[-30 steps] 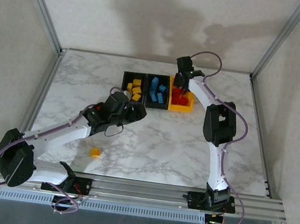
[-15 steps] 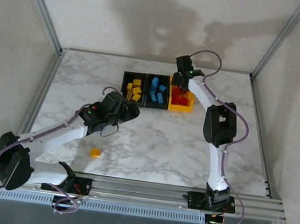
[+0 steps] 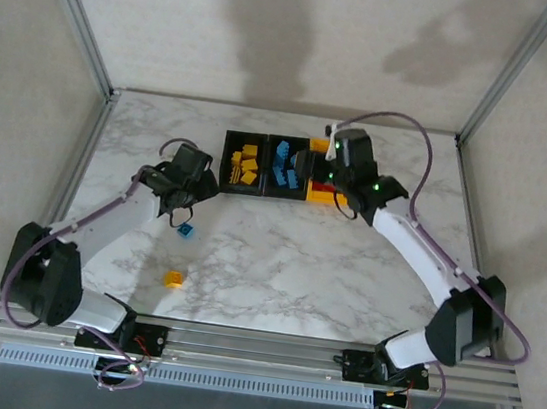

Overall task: Sort the legos into containers by color
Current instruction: Pick up the lego from the middle-left of the table.

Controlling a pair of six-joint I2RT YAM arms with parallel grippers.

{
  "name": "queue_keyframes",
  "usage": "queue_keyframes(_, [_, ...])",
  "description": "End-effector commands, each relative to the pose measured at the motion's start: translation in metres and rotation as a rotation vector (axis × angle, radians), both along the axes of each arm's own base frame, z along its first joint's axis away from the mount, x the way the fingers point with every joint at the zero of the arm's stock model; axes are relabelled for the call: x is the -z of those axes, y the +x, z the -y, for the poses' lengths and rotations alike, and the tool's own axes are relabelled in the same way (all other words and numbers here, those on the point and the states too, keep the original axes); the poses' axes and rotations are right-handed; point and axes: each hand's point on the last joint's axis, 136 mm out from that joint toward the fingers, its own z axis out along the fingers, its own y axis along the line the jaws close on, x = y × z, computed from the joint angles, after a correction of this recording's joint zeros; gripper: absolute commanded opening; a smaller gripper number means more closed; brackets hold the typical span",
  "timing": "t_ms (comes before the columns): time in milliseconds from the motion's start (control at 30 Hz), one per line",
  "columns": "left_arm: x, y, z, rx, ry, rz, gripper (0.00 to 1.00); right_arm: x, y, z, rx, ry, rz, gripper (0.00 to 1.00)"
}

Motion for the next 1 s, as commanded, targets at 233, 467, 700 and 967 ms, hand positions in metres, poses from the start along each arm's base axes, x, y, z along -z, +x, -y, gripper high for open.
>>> queue_keyframes(233, [0.045,0.023,-0.044,-0.011,0.155,-0.172,0.83,0.009,-0.104,-0.024,-0.316,0.13,-0.019,0.64])
queue_keyframes(467, [0.08,0.035,-0.046,0.025,0.13,-0.239,0.85,0.021,-0.117,-0.017,-0.306,0.143,-0.049,0.63])
queue_keyframes(700, [0.099,0.04,-0.063,-0.002,0.125,-0.268,0.78,0.02,-0.117,-0.02,-0.315,0.154,-0.054,0.63])
queue_keyframes(967, [0.108,0.046,-0.053,0.036,0.07,-0.269,0.5,0.031,-0.113,-0.022,-0.3,0.147,-0.083,0.62])
